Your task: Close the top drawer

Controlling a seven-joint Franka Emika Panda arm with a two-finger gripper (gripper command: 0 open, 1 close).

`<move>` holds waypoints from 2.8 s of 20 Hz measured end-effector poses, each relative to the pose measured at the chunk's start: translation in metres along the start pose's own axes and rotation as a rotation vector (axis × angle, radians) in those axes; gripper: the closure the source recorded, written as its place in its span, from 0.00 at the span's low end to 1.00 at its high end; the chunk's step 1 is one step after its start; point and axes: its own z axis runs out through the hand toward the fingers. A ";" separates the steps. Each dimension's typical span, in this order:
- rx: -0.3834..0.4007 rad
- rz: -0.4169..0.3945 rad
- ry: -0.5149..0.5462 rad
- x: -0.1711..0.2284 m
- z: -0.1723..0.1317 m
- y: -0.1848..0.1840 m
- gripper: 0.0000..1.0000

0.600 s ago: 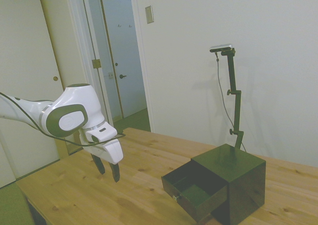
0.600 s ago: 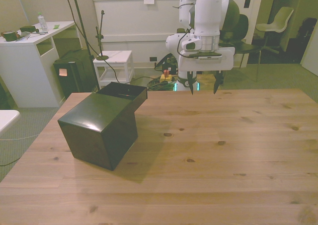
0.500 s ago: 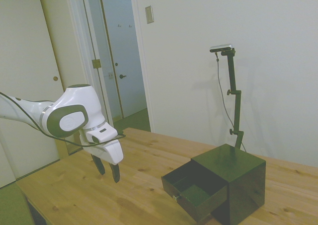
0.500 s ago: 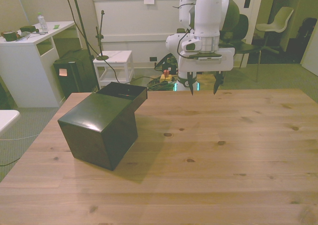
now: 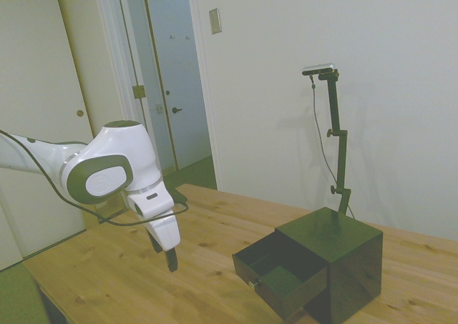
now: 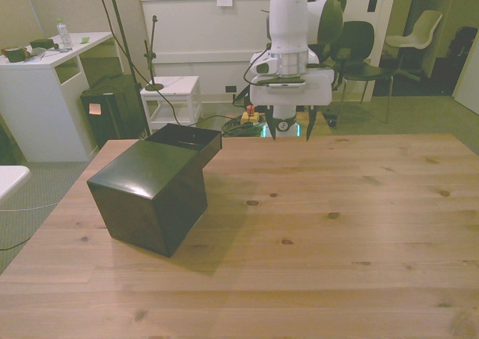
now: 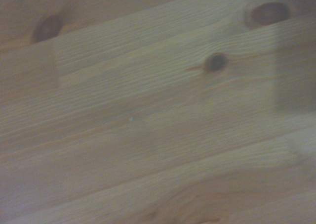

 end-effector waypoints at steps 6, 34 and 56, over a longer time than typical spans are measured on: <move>-0.021 0.114 -0.005 0.061 -0.011 0.015 0.00; -0.115 0.147 -0.013 0.134 -0.014 0.030 1.00; -0.101 0.188 0.031 0.180 -0.027 0.018 1.00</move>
